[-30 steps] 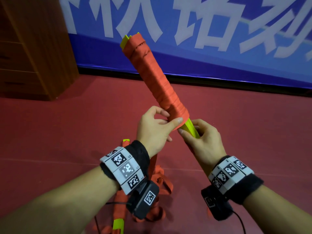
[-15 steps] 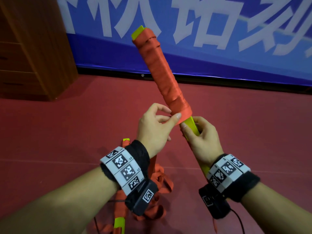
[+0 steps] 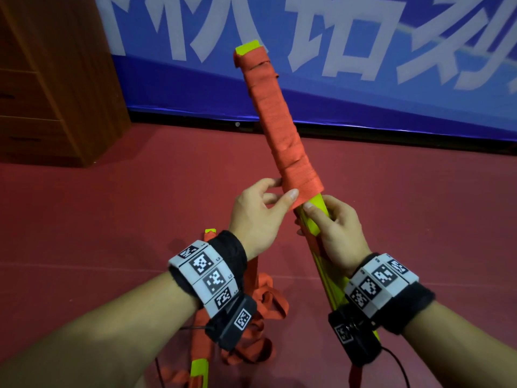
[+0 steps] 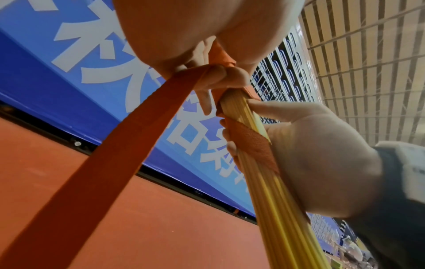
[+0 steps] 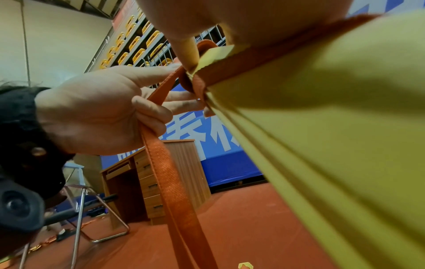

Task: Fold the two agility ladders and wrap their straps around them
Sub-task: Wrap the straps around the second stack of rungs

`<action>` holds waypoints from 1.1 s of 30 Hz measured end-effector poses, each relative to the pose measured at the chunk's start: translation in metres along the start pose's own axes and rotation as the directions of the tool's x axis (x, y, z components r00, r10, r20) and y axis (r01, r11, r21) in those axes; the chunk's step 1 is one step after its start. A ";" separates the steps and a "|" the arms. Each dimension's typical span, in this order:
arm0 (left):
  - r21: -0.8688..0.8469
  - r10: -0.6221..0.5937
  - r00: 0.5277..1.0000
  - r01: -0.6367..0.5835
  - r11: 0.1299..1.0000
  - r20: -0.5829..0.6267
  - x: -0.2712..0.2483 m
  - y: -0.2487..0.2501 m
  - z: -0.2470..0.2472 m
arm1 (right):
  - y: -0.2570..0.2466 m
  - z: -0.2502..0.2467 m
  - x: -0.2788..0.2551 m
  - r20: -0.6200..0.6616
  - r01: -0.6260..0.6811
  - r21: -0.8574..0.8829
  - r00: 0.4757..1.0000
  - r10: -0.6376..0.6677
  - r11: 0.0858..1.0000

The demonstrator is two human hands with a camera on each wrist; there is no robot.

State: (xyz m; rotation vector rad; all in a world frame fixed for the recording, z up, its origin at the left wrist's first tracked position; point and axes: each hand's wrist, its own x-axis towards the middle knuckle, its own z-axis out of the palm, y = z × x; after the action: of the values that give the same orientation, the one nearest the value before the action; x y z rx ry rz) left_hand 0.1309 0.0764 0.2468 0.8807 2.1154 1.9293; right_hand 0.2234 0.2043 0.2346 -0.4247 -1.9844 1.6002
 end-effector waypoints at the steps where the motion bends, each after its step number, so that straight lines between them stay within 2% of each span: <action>1: 0.000 0.006 1.000 -0.006 1.000 0.000 0.000 -0.001 0.001 | -0.001 -0.001 0.000 0.005 -0.004 -0.010 1.000 0.004 1.000; 3: -0.016 0.008 1.000 -0.008 1.000 -0.006 -0.002 -0.002 0.003 | 0.000 -0.003 0.001 0.019 0.006 -0.065 1.000 -0.005 0.998; 8: -0.063 -0.008 1.000 0.008 0.998 0.001 -0.004 -0.003 0.006 | 0.005 -0.005 0.002 0.045 0.058 -0.351 0.998 -0.045 0.935; 14: -0.123 -0.043 0.998 0.036 0.992 -0.051 -0.008 0.001 0.010 | 0.002 -0.012 0.002 0.058 0.126 -0.634 0.992 -0.115 0.763; 21: -0.091 -0.081 0.986 0.068 0.994 -0.148 -0.012 0.006 0.014 | -0.001 -0.011 0.003 0.059 0.105 -0.704 0.994 -0.090 0.702; 25: -0.081 -0.104 0.980 0.091 0.993 -0.169 -0.014 0.007 0.014 | -0.005 -0.008 -0.002 0.037 0.117 -0.763 0.990 -0.139 0.636; 29: -0.081 -0.104 0.977 0.091 0.993 -0.187 -0.012 0.009 0.013 | -0.009 -0.007 -0.003 0.001 0.105 -0.783 0.986 -0.167 0.613; 33: -0.080 -0.104 0.976 0.090 0.993 -0.194 -0.014 0.008 0.012 | -0.011 -0.008 -0.005 0.027 0.120 -0.795 0.986 -0.163 0.594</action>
State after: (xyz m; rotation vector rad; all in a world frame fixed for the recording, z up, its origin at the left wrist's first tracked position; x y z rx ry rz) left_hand 0.1506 0.0802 0.2491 0.5822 2.1339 2.1042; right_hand 0.2330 0.2055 0.2457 -0.5995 -2.5408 0.4878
